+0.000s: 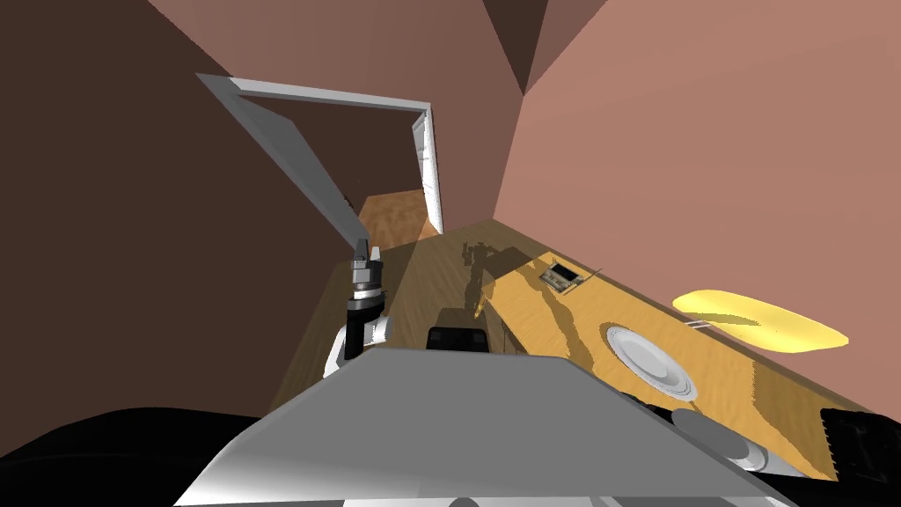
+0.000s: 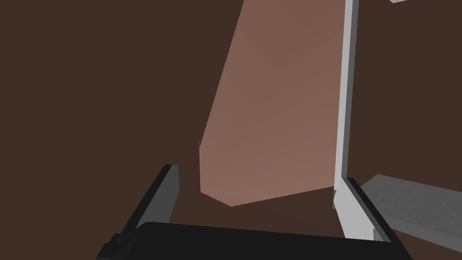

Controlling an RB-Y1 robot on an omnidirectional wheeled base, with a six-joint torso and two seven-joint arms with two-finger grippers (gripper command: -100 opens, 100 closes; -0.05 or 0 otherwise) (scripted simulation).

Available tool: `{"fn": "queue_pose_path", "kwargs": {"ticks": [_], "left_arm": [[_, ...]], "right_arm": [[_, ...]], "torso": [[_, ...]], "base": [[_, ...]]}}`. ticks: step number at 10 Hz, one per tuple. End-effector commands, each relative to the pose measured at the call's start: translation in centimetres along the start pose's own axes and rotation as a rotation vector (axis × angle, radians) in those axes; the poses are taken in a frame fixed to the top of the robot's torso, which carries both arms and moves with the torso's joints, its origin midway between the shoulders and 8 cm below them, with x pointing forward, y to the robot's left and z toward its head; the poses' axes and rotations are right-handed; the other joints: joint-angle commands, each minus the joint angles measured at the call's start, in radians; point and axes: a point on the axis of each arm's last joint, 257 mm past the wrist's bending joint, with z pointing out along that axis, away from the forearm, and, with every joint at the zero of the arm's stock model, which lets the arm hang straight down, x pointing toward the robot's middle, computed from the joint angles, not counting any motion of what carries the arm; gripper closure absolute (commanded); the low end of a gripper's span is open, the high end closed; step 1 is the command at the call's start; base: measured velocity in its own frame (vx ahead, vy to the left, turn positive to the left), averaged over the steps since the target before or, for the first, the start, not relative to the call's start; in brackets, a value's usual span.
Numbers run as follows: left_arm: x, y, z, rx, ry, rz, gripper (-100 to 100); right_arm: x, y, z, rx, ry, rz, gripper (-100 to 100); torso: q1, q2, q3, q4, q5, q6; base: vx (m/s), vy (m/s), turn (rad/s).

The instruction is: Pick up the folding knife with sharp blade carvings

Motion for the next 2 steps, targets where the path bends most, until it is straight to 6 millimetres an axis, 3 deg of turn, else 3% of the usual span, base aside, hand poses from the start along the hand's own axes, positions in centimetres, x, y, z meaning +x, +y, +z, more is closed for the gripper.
{"fn": "queue_pose_path", "kwargs": {"ticks": [1, 2], "left_arm": [[0.0, 0.0, 0.0, 0.0, 0.0, 0.0, 0], [0.0, 0.0, 0.0, 0.0, 0.0, 0.0, 0]], "right_arm": [[0.0, 0.0, 0.0, 0.0, 0.0, 0.0, 100], [-0.04, -0.05, -0.06, -0.001, 0.0, 0.002, 0]], "torso": [[0.0, 0.0, 0.0, 0.0, 0.0, 0.0], [-0.002, 0.0, 0.0, 0.0, -0.001, 0.0]], "base": [[-0.001, 0.031, -0.014], [0.0, 0.007, 0.001]]}}
